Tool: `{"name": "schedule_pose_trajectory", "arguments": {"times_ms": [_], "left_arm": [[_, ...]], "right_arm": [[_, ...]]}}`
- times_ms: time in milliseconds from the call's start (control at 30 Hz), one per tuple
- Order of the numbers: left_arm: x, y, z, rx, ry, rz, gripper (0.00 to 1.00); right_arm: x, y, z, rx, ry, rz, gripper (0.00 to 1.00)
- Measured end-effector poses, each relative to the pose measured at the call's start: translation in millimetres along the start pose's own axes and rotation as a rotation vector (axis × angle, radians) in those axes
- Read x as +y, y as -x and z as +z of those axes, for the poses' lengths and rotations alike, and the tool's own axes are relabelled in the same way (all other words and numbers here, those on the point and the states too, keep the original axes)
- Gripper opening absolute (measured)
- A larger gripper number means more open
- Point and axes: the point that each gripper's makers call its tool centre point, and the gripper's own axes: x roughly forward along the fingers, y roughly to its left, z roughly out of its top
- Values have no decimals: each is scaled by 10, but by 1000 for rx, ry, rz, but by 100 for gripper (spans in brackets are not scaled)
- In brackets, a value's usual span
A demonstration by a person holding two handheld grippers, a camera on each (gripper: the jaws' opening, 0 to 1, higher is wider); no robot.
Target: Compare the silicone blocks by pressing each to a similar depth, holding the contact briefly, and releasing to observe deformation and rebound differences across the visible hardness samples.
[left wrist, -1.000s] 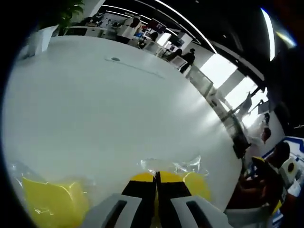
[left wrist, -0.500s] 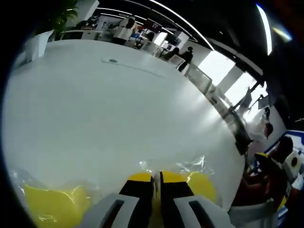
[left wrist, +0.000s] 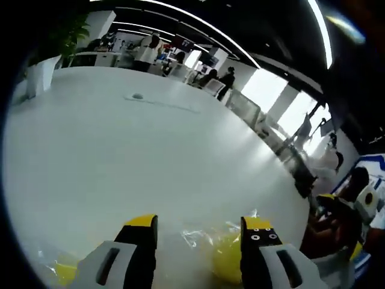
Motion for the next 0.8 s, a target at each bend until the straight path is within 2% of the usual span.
{"name": "schedule_pose_trajectory", "arguments": {"times_ms": [133,233,367,433,500,600,800], "left_arm": [[52,154,196,-59,-58,-9,72],[81,307,247,-69,-155,-18,77],[164,533,305,-94,-179,-26,80],[201,621,333,-105,-190,-25,87],[214,740,399,-154,-233,-49,98],[255,897,386,-154,-308,-45,100],[340,1219,403,-180,-291,-64,100]], "right_arm": [[-40,-12,48,-14,-13,-6,96],[-44,-20,70,-15,-6,-5,96],[-44,-49,76,-6,1,-4,96],[-44,-68,81,-5,5,-4,96],[-30,-85,86,0,12,-1,96],[-23,-105,63,15,31,7,96],[-57,-100,116,9,36,-2,96]]}}
